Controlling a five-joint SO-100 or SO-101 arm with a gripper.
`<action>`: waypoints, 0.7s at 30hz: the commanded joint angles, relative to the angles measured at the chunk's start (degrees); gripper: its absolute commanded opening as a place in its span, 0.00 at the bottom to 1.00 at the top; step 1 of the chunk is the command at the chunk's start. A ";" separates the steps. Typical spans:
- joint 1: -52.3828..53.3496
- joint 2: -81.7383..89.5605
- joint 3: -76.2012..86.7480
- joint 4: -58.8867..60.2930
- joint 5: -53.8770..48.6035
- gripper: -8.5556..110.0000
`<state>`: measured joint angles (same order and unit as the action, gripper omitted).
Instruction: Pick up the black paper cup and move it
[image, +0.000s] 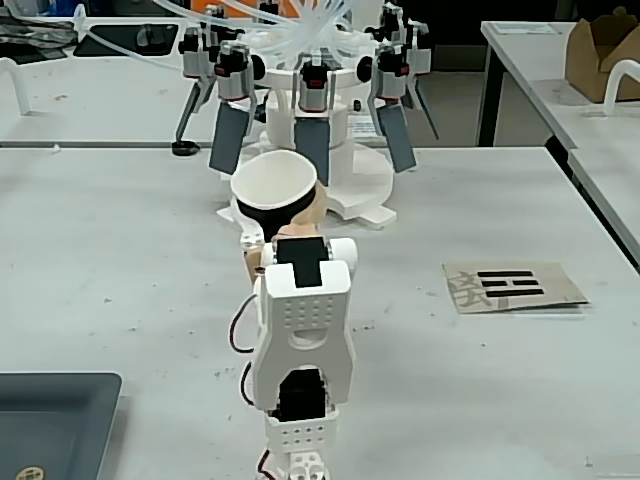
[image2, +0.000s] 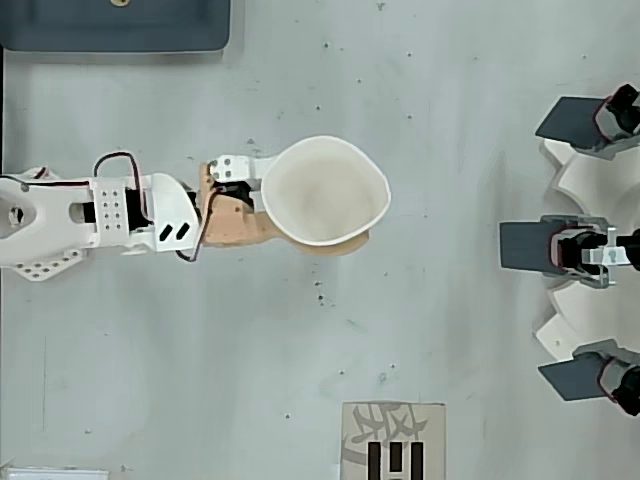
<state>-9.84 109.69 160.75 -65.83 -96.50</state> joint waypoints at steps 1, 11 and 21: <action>1.32 2.99 0.09 -1.41 -0.26 0.13; 5.62 -1.05 -2.64 -0.53 2.20 0.14; 7.12 -10.90 -16.17 4.66 4.48 0.15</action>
<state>-3.34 98.88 150.47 -62.05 -92.55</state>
